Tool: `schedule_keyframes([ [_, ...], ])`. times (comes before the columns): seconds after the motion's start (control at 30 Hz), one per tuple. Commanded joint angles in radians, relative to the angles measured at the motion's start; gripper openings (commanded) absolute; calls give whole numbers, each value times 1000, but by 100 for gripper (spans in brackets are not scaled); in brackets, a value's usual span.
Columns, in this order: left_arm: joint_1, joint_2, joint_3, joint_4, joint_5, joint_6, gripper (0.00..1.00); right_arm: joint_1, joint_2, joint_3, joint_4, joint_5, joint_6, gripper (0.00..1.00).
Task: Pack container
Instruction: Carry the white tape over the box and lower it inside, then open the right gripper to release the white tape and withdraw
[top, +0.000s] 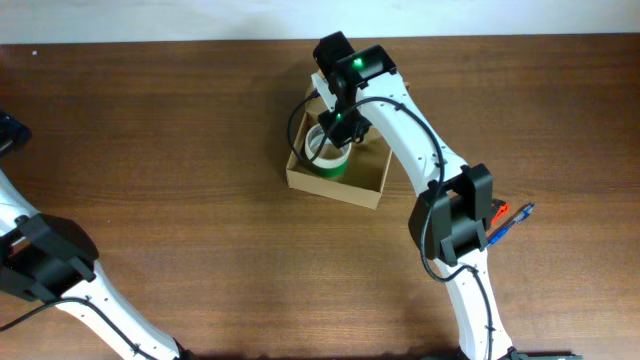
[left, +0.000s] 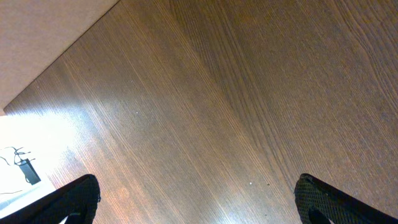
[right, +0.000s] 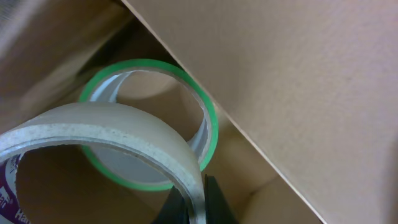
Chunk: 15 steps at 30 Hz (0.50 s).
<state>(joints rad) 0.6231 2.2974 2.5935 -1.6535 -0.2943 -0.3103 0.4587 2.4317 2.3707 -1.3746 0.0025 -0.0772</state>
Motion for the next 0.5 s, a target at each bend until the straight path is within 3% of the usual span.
schedule_keyframes([
  [0.0,4,-24,-5,0,3,-14,100,-3,16,6,14,5,16,4],
  [0.47,4,-24,-5,0,3,-14,100,-14,72,6,47,5,31,4],
])
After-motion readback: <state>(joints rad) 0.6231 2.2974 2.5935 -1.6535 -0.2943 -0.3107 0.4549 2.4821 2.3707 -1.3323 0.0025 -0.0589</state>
